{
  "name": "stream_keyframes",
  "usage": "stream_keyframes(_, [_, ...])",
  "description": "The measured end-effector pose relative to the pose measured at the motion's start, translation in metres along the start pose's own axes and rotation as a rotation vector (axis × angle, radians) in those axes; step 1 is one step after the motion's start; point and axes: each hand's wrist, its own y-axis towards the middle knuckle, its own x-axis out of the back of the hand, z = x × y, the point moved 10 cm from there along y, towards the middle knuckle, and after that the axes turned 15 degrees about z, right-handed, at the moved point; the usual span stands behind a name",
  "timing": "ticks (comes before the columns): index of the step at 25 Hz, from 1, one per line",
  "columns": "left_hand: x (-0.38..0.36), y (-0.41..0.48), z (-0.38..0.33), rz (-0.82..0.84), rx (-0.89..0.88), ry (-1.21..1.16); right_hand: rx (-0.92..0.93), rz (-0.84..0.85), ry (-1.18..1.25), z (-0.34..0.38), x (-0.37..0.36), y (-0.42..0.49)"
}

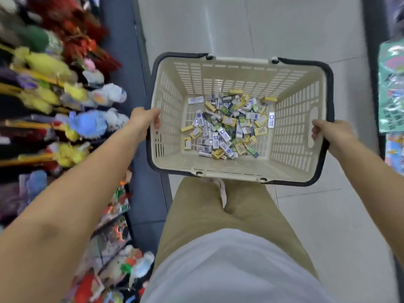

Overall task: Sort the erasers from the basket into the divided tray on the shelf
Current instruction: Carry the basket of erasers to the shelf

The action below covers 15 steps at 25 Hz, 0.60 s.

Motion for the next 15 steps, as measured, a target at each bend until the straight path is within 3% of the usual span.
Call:
stream_keyframes(7, [-0.002,0.130,-0.198,-0.008,-0.007,0.119,-0.022,-0.047,0.115,0.148,-0.003,0.115])
stream_keyframes(15, [-0.023,0.252,-0.434,0.047,-0.016,0.152,-0.007,-0.063,0.132,0.364,0.019,0.231])
